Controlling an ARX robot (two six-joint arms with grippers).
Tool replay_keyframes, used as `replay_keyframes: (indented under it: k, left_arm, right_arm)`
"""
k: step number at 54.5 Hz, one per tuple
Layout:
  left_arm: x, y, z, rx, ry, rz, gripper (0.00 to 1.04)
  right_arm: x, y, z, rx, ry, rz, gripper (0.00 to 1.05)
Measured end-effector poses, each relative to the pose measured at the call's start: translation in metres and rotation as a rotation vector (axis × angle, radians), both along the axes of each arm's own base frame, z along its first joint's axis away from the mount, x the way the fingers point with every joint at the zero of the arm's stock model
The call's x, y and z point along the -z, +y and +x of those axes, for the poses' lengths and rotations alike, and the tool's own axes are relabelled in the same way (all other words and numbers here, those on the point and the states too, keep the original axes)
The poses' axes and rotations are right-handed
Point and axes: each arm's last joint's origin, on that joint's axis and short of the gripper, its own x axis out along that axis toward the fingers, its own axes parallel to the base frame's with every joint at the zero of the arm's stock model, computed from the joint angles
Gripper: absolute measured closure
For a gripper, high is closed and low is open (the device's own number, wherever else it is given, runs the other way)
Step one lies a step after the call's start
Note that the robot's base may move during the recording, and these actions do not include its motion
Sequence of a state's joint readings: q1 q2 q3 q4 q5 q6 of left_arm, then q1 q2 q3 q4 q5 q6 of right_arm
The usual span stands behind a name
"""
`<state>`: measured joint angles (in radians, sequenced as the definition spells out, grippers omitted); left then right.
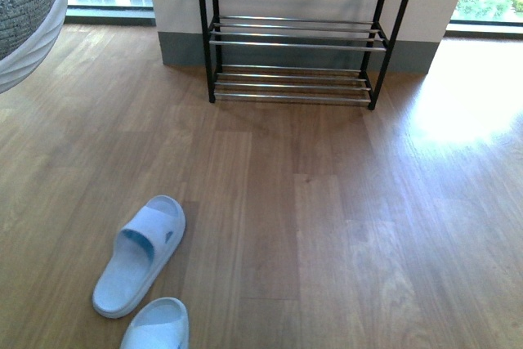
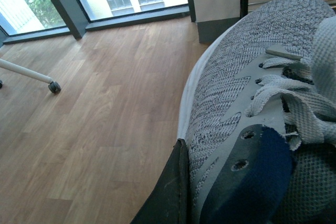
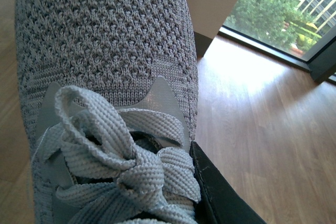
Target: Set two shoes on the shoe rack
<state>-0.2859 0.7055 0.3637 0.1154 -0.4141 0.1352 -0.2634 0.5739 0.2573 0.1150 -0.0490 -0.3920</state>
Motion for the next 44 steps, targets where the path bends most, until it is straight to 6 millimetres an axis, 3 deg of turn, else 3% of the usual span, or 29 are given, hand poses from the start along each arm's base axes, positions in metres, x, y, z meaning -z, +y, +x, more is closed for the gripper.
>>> replay_keyframes:
  k: [44]
  left_arm:
    - [0.0013,-0.0008,0.0,0.02,0.005,-0.003,1.03]
  right_arm:
    - [0.0,-0.0011,-0.0002,0.02,0.001,-0.003,1.03]
